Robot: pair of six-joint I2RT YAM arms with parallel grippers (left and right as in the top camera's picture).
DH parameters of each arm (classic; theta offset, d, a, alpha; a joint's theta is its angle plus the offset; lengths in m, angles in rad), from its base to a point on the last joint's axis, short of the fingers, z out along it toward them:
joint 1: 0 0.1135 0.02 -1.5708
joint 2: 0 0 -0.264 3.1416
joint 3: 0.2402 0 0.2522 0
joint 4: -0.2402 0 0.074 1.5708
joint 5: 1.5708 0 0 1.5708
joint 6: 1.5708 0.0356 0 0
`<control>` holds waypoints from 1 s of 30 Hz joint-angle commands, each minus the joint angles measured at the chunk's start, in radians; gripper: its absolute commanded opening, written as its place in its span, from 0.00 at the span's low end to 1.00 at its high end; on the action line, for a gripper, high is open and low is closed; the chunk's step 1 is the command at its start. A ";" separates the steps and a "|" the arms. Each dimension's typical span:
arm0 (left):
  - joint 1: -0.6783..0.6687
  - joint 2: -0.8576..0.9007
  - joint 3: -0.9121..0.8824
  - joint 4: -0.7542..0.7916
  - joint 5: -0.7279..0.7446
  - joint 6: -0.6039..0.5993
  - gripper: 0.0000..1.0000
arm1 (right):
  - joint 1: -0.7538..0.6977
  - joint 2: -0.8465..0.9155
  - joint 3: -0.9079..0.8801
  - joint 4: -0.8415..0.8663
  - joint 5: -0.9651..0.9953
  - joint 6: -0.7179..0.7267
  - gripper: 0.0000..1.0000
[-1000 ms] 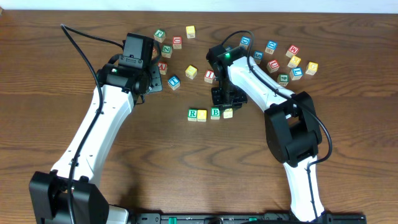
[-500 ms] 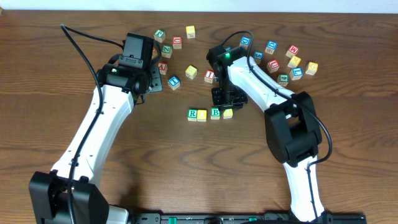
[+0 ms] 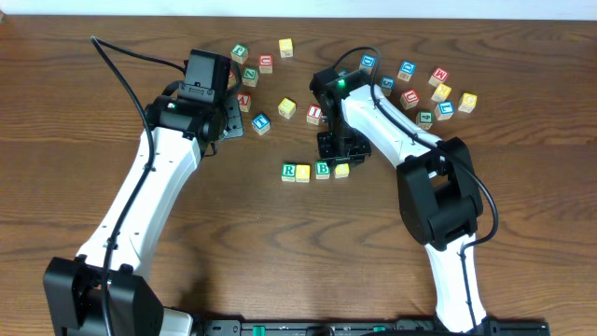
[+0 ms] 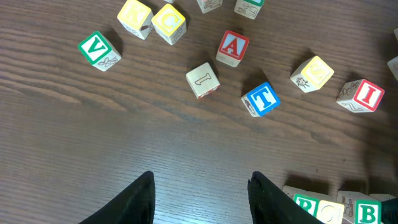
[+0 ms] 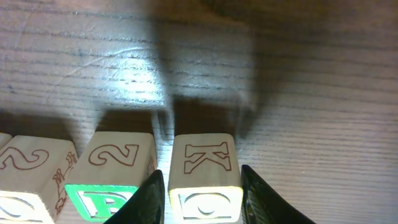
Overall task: Spell out ROBOT
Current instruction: 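Lower the O block right of the B and open the right gripper, then retract the right gripper to the far right side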
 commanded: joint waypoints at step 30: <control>0.002 -0.014 0.000 0.000 -0.013 0.009 0.48 | -0.242 -0.320 0.065 0.008 0.059 -0.032 0.43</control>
